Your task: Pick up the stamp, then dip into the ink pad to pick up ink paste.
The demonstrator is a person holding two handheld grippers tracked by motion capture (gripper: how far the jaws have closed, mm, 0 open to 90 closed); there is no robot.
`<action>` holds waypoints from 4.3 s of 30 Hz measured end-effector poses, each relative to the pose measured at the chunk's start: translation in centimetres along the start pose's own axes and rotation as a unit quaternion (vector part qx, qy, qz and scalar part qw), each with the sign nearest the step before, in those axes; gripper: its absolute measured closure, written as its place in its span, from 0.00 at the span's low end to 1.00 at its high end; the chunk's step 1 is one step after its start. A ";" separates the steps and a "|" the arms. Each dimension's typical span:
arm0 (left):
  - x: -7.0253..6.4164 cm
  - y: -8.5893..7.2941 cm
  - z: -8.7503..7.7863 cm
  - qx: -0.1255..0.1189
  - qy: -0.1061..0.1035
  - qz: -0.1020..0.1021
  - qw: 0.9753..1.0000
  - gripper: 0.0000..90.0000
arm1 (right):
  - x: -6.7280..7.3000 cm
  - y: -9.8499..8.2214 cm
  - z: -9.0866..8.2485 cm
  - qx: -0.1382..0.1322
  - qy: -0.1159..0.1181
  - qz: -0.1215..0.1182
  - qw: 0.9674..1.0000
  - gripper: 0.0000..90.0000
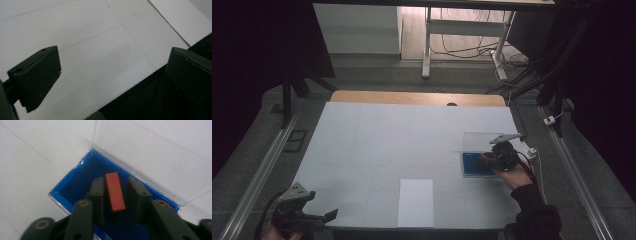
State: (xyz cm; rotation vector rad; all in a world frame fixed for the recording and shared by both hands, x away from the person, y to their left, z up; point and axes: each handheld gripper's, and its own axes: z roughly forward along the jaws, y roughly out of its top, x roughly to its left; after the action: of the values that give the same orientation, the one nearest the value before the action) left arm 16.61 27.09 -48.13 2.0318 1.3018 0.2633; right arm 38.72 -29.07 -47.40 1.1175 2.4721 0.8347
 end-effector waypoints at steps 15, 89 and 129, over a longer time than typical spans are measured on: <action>0.0 0.0 0.0 0.000 -0.002 0.001 1.000 0.01 | 0.0 0.2 -1.0 -0.017 -0.002 -0.019 1.000 0.89; -0.2 0.1 0.2 0.010 -0.001 0.012 1.000 0.03 | -0.6 -1.3 -0.3 -0.017 -0.011 0.052 0.998 0.90; -0.1 0.0 0.2 0.010 -0.003 0.006 1.000 0.03 | 0.5 -0.4 -1.7 -0.047 -0.028 0.030 0.998 0.89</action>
State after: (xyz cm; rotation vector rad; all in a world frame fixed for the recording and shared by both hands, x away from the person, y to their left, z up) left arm 16.59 26.93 -48.24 2.0563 1.2936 0.2491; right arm 37.29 -29.54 -46.29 1.1717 2.3379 0.9152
